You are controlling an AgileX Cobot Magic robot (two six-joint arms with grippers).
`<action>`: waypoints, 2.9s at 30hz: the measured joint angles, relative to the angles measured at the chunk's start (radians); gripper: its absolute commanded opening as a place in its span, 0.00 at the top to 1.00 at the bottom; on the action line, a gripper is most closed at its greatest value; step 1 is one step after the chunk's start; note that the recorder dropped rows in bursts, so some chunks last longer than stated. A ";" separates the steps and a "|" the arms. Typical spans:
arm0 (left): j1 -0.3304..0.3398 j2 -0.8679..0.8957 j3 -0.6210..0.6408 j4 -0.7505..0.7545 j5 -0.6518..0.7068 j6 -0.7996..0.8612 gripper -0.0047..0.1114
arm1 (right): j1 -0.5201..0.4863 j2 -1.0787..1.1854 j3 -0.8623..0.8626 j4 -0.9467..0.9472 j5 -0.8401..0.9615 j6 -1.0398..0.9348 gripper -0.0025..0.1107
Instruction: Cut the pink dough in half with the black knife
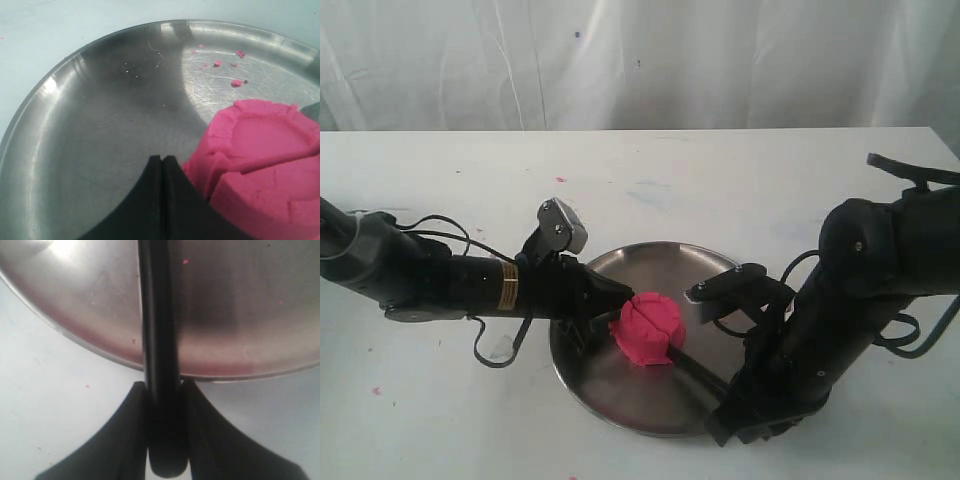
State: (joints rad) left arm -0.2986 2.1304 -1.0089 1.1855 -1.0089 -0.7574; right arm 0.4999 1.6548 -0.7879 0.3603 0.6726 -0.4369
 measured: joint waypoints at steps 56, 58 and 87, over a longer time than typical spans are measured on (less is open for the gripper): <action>-0.002 -1.563 0.370 -0.019 1.066 -0.045 0.96 | 0.000 0.002 0.000 -0.007 0.007 0.000 0.98; -0.002 -1.573 0.370 -0.137 1.064 -0.045 0.96 | 0.000 0.002 0.000 -0.011 0.009 0.000 0.98; -0.002 -1.576 0.370 -0.726 1.702 0.574 0.96 | 0.000 0.034 0.000 0.000 0.067 0.000 0.98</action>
State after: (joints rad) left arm -0.3004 0.5544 -0.6385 0.4599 0.6934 -0.1833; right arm 0.4999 1.6884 -0.7879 0.3602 0.7391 -0.4372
